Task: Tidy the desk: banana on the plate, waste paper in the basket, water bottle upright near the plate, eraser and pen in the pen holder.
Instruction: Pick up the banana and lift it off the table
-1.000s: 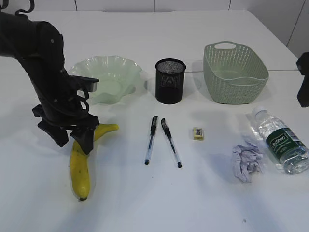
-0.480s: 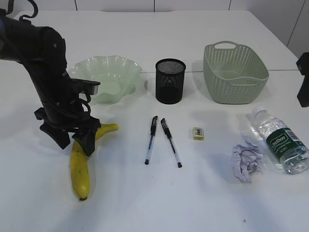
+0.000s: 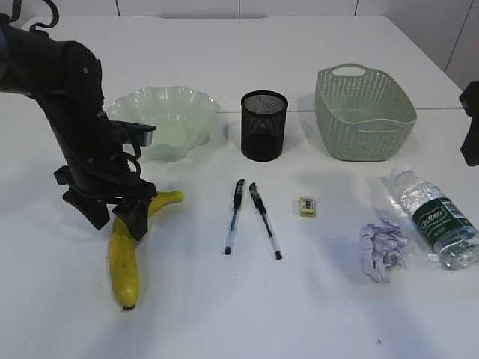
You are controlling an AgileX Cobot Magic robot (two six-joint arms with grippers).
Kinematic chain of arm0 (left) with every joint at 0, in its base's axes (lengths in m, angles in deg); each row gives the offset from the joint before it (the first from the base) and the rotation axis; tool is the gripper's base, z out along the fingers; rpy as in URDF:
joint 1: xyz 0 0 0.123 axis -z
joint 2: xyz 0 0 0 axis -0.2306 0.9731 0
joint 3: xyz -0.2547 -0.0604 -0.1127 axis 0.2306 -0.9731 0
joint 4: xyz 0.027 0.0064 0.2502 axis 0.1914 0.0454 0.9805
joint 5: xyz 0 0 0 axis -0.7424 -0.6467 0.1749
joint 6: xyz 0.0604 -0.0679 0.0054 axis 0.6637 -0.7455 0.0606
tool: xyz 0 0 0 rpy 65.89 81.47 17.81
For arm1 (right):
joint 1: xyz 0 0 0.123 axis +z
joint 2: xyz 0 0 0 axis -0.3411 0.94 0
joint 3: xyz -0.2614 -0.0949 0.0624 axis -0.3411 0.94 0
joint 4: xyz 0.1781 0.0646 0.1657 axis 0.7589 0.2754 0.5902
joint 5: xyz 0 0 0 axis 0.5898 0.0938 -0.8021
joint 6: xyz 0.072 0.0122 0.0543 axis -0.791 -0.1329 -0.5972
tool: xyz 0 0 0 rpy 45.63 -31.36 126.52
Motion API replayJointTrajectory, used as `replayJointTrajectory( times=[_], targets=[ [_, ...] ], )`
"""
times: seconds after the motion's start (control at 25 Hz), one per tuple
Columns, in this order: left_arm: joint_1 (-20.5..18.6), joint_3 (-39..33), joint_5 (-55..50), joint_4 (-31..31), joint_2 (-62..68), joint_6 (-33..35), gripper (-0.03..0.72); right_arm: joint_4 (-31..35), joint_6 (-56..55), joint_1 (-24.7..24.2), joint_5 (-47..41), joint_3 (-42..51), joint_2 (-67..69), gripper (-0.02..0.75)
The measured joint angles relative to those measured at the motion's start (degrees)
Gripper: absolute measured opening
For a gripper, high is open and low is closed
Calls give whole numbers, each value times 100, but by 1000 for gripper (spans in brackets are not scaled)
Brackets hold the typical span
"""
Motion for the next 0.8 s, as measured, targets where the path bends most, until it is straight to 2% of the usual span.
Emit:
replayJointTrajectory(
  times=[0.8],
  targets=[
    [0,9,152,-20,238,13,535,-10,0,0,0,-8,0,444]
  ],
)
